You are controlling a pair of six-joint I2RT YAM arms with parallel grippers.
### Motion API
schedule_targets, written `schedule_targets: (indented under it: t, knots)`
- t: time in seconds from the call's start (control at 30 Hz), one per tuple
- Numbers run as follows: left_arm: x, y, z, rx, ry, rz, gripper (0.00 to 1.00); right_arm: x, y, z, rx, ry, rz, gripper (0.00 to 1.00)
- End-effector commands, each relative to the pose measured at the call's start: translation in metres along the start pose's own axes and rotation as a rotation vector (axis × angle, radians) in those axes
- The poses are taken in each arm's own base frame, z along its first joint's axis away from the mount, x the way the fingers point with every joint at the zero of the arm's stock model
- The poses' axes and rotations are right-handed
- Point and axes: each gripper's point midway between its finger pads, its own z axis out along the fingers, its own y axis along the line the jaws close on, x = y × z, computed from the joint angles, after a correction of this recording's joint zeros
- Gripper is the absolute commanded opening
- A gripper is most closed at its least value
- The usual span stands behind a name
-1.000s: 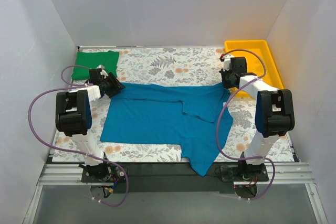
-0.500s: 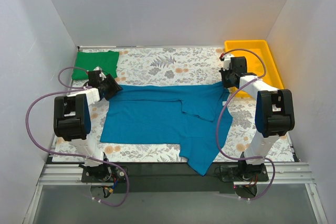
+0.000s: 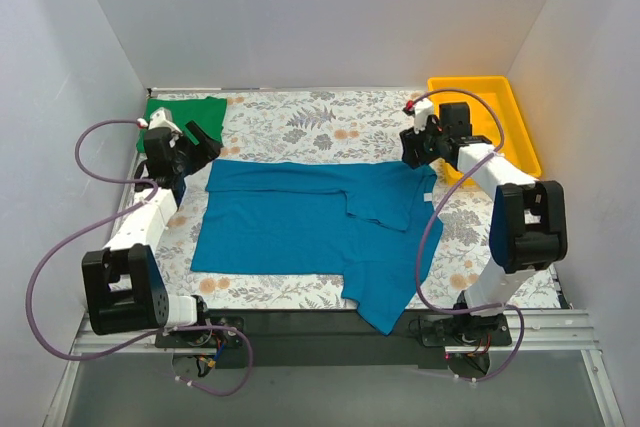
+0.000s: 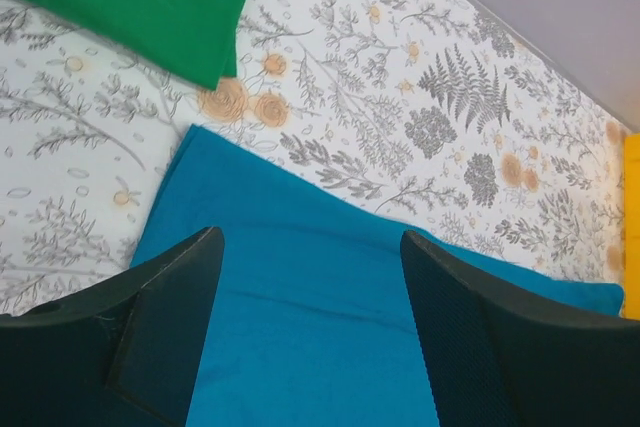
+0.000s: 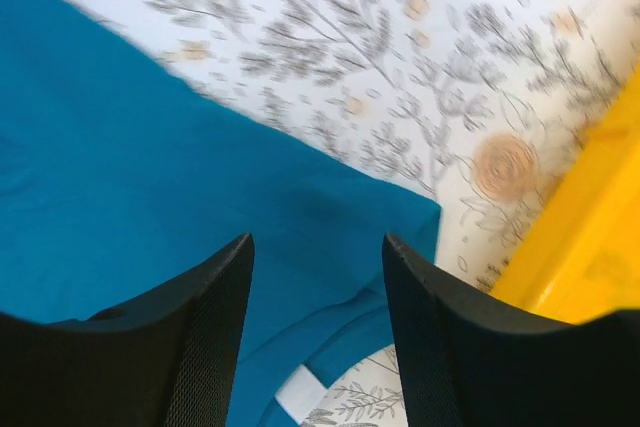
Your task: Fold and stack the t-shirts
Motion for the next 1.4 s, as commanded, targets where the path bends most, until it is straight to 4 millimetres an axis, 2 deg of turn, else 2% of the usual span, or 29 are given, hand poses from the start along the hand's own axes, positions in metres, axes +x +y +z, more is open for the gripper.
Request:
schedule_targets:
  t: [0.0,0.03,0.07,0.1,0.13,0.17,0.27,0.3,0.47,0.6,0.9,1.1,1.17,1.23,1.3,1.33,1.37]
  knots:
    - [0.026,0.029,-0.012,-0.096,0.038,-0.021,0.71,-0.044,0.056,-0.028,-0.213,-0.135,-0.207,0.61]
    - [0.028,0.032,-0.016,-0.103,0.039,-0.029,0.71,-0.034,0.073,-0.032,-0.29,-0.122,-0.294,0.62]
    - [0.034,0.036,-0.019,-0.117,0.054,-0.043,0.71,-0.026,0.109,-0.036,-0.427,-0.135,-0.35,0.62]
    - [0.038,0.037,-0.023,-0.12,0.061,-0.053,0.7,-0.023,0.126,-0.043,-0.483,-0.144,-0.409,0.61]
    - [0.041,0.038,-0.024,-0.12,0.069,-0.067,0.7,-0.01,0.141,-0.046,-0.535,-0.126,-0.494,0.61]
    - [0.045,0.039,-0.026,-0.128,0.082,-0.077,0.7,0.007,0.167,-0.045,-0.583,-0.096,-0.558,0.61]
    - [0.054,0.045,-0.029,-0.148,0.1,-0.106,0.69,0.024,0.199,-0.039,-0.566,-0.042,-0.679,0.6]
    - [0.056,0.046,-0.028,-0.154,0.106,-0.112,0.68,0.03,0.2,-0.032,-0.539,-0.013,-0.679,0.59]
    - [0.069,0.054,-0.023,-0.195,0.151,-0.163,0.66,0.024,0.194,-0.005,-0.374,0.061,-0.646,0.57]
    - [0.074,0.057,-0.018,-0.212,0.172,-0.18,0.65,0.029,0.196,0.01,-0.355,0.106,-0.643,0.56]
    - [0.075,0.058,-0.017,-0.213,0.179,-0.18,0.63,0.043,0.21,0.021,-0.388,0.145,-0.656,0.52]
    - [0.075,0.053,-0.017,-0.185,0.191,-0.16,0.62,0.045,0.213,0.012,-0.414,0.129,-0.678,0.51]
    - [0.074,0.042,-0.019,-0.116,0.212,-0.113,0.6,0.048,0.22,0.0,-0.489,0.125,-0.686,0.54]
    - [0.073,0.032,-0.023,-0.057,0.213,-0.078,0.6,0.041,0.219,-0.02,-0.526,0.075,-0.697,0.55]
    - [0.069,0.016,-0.028,0.041,0.204,-0.041,0.6,0.022,0.206,-0.04,-0.525,-0.01,-0.658,0.56]
    - [0.068,0.011,-0.03,0.066,0.199,-0.035,0.61,0.02,0.198,-0.045,-0.518,-0.025,-0.628,0.56]
    - [0.068,0.009,-0.03,0.086,0.192,-0.03,0.61,0.014,0.178,-0.049,-0.498,-0.05,-0.566,0.56]
